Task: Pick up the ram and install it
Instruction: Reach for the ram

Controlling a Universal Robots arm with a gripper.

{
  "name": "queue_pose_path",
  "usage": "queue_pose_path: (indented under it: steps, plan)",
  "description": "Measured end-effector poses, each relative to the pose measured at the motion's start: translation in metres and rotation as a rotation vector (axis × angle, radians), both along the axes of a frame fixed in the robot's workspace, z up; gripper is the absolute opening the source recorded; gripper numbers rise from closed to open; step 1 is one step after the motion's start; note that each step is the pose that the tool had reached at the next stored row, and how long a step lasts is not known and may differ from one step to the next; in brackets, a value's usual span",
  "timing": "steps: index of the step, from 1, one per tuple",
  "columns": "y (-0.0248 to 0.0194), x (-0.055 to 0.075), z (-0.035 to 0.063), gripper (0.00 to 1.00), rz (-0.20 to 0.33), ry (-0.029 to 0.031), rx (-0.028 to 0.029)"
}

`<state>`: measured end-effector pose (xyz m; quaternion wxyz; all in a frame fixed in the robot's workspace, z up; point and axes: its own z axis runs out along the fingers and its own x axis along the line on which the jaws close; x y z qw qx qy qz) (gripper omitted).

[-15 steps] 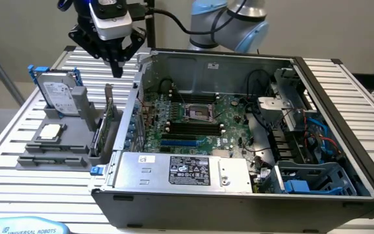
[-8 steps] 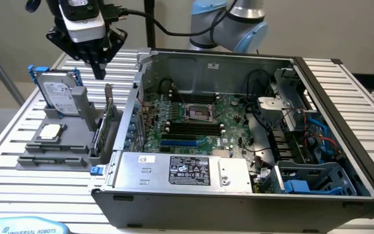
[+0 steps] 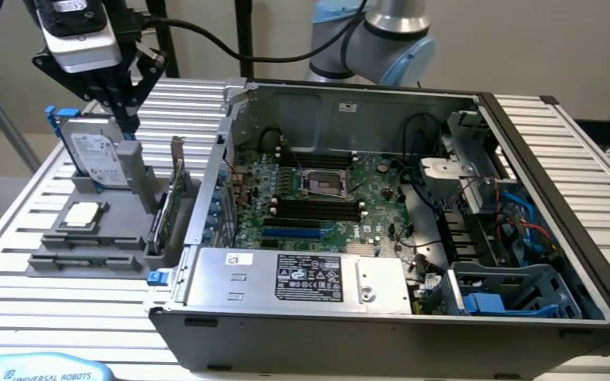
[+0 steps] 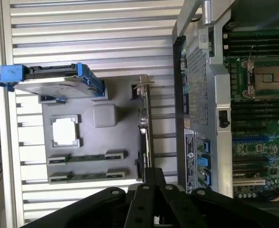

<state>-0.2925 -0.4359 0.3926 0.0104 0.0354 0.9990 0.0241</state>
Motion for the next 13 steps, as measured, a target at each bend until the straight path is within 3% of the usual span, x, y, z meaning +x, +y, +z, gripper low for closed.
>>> queue_pose_path:
  steps: [13]
  plan:
    - [-0.0117,-0.059,-0.0004,0.11,0.000,0.0000,0.0000]
